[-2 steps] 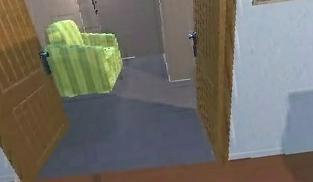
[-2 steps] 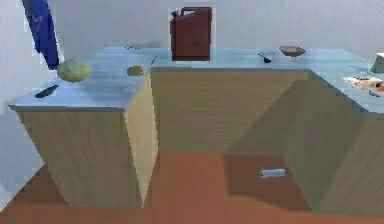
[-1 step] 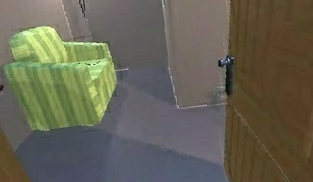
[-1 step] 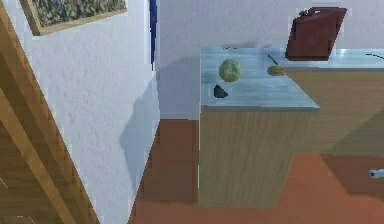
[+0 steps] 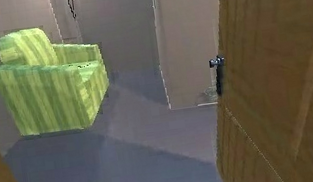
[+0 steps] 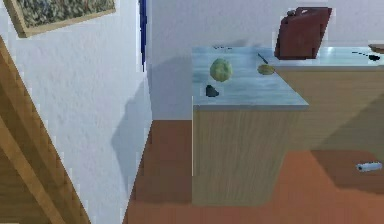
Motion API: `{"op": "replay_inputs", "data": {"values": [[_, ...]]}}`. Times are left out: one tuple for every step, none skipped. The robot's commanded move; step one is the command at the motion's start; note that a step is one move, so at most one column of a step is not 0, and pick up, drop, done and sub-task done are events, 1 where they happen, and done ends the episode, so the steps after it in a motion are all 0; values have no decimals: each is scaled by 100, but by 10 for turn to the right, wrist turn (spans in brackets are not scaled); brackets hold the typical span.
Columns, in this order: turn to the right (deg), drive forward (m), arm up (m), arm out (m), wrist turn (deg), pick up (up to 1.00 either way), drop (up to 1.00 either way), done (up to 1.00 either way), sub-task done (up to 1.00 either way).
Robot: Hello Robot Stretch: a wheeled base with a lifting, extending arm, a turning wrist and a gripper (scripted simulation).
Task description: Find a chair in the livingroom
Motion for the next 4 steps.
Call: {"op": "replay_inputs", "data": {"values": [[-240,0,0,0,0,0,0,0,0],[0,15,0,0,0,0,0,0,0],[210,0,0,0,0,0,0,0,0],[0,100,0,0,0,0,0,0,0]]}}
